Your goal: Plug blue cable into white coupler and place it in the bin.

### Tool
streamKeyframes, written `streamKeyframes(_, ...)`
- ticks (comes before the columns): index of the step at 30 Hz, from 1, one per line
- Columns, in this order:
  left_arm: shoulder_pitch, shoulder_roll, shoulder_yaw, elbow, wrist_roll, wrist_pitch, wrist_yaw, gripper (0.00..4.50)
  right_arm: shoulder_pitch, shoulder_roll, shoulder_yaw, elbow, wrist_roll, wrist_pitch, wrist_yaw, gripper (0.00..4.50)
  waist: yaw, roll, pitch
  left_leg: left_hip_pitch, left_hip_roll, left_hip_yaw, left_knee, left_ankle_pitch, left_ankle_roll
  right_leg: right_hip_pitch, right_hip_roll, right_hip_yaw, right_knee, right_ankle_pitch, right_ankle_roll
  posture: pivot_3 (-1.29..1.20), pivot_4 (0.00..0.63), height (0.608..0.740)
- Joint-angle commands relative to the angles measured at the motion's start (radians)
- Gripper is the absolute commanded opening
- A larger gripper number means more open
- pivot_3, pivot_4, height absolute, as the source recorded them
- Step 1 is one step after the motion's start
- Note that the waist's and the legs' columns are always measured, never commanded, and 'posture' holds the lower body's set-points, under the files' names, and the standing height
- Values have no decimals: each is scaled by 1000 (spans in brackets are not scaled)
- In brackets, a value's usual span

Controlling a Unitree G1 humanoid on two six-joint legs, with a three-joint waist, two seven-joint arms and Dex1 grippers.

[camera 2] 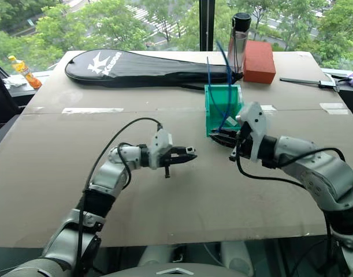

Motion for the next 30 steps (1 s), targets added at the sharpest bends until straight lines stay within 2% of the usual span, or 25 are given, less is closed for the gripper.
streamKeyframes(1, -38, -7, -12, 67, 28, -55, -15, 390, -74, 14, 60, 89, -128, -62, 141, 0, 2, 0, 0, 0, 0, -1, 0, 0, 0, 0, 0, 0, 0, 0, 0, 0, 150, 740)
streamKeyframes(6, -69, -9, -22, 139, 59, -112, -38, 390, -173, 93, 122, 222, -233, -114, 276, 0, 3, 0, 0, -3, 1, -1, -1, 0, 0, -3, 1, -1, 0, 0, 0, 0, 150, 740)
streamKeyframes(13, -79, -2, -21, 171, 70, -148, -61, 390, -224, 197, 183, 339, -356, -185, 391, 0, 3, 0, 0, -4, 0, -1, 0, 0, 0, -3, -1, -1, 0, 0, 0, 0, 150, 740)
streamKeyframes(25, -76, -4, -23, 171, 75, -161, -72, 390, -254, 304, 191, 451, -482, -254, 482, 0, 3, 0, 0, -3, 0, -1, 0, 0, 0, -3, -1, -2, 1, 0, 0, 0, 150, 740)
streamKeyframes(30, -74, -7, -23, 166, 77, -163, -71, 390, -248, 315, 210, 494, -542, -293, 513, 0, 3, 1, 0, -3, 0, -1, 0, 0, 0, -3, -1, -2, 1, 0, 0, 0, 150, 740)
